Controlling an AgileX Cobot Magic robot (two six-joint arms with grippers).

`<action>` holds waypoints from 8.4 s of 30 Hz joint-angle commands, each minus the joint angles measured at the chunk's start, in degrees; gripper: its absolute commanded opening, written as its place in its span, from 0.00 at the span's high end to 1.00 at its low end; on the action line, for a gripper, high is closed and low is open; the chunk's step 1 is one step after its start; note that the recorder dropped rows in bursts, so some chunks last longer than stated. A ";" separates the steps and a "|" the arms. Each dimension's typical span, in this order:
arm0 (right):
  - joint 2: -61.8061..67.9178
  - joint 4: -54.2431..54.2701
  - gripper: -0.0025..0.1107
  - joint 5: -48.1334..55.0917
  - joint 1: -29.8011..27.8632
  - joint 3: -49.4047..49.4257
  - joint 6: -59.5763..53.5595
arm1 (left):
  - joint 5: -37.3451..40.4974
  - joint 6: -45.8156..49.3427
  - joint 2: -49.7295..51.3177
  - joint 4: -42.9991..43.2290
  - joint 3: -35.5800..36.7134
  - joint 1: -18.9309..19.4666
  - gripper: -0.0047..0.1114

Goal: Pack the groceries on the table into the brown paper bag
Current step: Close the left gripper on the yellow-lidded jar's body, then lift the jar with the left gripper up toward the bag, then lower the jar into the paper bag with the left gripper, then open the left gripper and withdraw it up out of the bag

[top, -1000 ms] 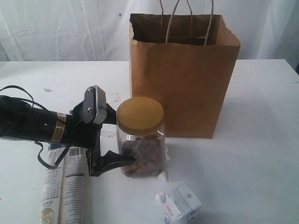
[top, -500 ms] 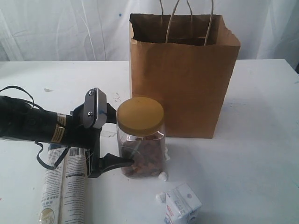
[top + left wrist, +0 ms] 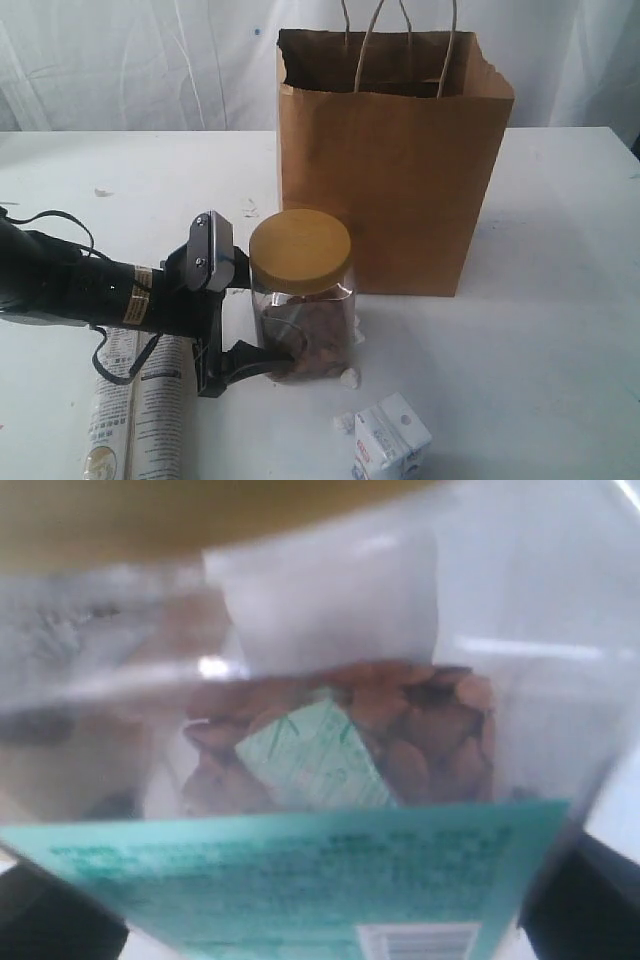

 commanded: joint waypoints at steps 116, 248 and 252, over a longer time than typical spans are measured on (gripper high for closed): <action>-0.13 -0.18 0.98 -0.74 4.93 0.32 0.61 | 40.32 24.19 -22.91 -27.30 -34.07 -18.71 0.96; -0.13 -0.18 0.98 -0.74 4.93 0.32 1.30 | 39.27 -21.95 -20.52 14.27 -34.07 -18.57 0.05; -0.13 -0.18 0.98 -0.74 4.93 0.32 1.30 | 38.74 -21.95 -24.90 17.53 -34.07 -18.57 0.05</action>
